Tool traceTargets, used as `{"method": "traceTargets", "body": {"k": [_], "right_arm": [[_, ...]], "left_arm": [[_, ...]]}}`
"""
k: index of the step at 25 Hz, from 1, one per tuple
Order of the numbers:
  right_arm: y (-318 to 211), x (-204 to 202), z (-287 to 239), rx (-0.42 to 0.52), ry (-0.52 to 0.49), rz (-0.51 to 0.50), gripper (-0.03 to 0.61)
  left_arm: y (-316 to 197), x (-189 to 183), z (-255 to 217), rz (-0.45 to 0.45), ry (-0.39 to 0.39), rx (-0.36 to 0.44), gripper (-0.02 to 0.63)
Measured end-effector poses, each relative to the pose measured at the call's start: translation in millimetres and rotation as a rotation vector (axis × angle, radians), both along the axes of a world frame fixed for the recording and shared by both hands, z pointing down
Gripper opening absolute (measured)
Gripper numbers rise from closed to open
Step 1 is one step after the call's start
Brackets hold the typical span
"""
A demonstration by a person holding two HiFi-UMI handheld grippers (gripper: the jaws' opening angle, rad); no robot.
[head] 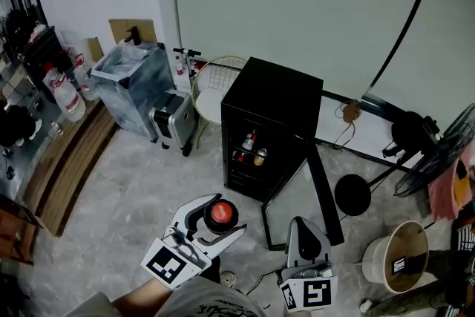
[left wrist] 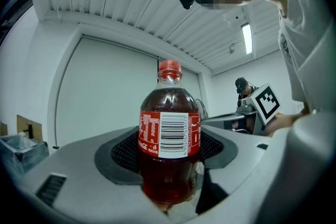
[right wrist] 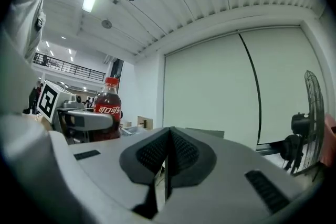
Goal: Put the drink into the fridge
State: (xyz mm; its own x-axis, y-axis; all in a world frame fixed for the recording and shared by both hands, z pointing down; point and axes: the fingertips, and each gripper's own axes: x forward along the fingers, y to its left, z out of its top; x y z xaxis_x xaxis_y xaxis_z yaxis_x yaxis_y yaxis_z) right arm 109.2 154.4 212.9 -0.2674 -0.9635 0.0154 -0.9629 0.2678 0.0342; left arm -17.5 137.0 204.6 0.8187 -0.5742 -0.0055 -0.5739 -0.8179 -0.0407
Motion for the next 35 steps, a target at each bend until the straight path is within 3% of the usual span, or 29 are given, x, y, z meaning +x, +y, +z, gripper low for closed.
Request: {"method": "traceTargets", "body": {"k": [12,29,35], "right_arm": [[-56.0,-7.8,-1.4,0.003,0.019,0.003,0.006],[-190.4,-78.3,-10.9,0.005,0.044,-0.027,0.006],[-214.3,-83.1,-7.8,0.002,0.047,-0.006,0.006]], "left_arm": [[-55.8,-6.0,-1.1,0.005,0.017,0.008,0.319],[-180.7,-67.9,-5.3,0.009,0.026,-0.001,0.319],[-208.3,-74.7,-0.8,0.027,0.030,-0.014,0.319]]}}
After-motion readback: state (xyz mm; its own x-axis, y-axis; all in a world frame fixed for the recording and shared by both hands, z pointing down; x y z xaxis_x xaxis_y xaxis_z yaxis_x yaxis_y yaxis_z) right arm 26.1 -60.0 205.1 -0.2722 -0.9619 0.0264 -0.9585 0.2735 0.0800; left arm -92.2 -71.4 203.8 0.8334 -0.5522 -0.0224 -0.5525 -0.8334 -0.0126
